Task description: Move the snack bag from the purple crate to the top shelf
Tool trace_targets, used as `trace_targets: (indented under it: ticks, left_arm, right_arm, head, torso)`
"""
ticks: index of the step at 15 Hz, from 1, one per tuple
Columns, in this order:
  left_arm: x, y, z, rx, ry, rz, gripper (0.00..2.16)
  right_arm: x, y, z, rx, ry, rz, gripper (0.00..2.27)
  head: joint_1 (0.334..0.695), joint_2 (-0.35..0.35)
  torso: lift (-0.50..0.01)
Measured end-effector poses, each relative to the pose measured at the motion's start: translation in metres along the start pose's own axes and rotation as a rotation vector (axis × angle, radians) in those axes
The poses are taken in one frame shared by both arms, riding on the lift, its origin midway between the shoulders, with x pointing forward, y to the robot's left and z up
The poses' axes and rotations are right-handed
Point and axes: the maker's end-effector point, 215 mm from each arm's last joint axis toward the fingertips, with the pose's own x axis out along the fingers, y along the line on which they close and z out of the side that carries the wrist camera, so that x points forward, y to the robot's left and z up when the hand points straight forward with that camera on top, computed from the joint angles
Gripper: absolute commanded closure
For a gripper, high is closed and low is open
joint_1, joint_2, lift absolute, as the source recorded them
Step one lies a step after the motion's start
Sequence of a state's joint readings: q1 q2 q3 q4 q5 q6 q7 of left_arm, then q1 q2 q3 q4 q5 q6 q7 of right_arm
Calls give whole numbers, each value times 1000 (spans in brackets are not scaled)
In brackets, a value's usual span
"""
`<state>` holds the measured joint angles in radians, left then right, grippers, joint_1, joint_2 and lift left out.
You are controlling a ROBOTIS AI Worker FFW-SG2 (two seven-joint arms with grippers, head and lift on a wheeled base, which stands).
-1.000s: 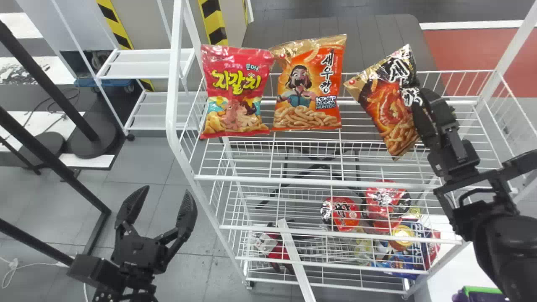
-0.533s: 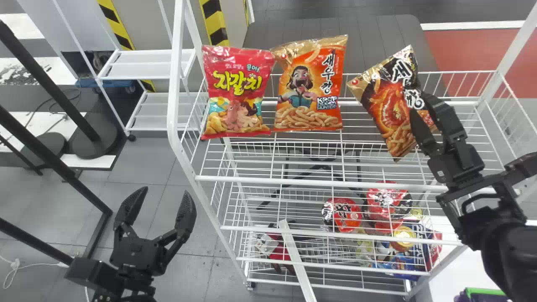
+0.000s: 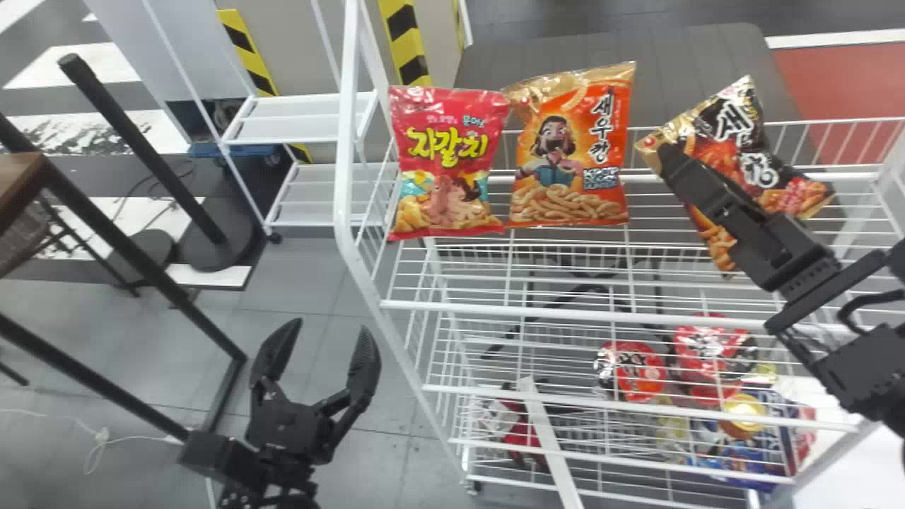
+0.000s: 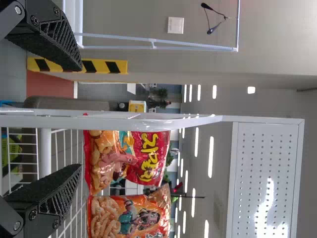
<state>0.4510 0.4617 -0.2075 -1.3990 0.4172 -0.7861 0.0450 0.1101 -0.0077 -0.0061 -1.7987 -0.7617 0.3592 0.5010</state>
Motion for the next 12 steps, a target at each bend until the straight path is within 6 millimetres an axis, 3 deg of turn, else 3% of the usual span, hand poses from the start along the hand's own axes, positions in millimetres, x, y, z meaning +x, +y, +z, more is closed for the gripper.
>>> trace_targets:
  ticks: [2,5,7,9,12]
  left_arm:
    - [0,1,1,1,-1,3,134]
    - [0,2,1,2,-2,4,134]
    - [-1,3,1,3,-3,4,134]
    - [-2,2,2,2,-3,3,134]
    - [-6,-2,4,3,-6,-4,134]
  right_arm:
    - [7,20,10,-132,19,-46,167]
    - [2,16,16,-252,127,-160,167]
    - [-13,-3,25,-292,193,-221,167]
    - [-46,-37,31,-317,309,-317,167]
    - [-90,-77,55,-357,425,-423,161]
  head:
    - [695,281]
    - [695,279]
    - [695,262]
    - [695,213]
    - [695,128]
  torso:
    - [0]
    - [0]
    - [0]
    - [0]
    - [0]
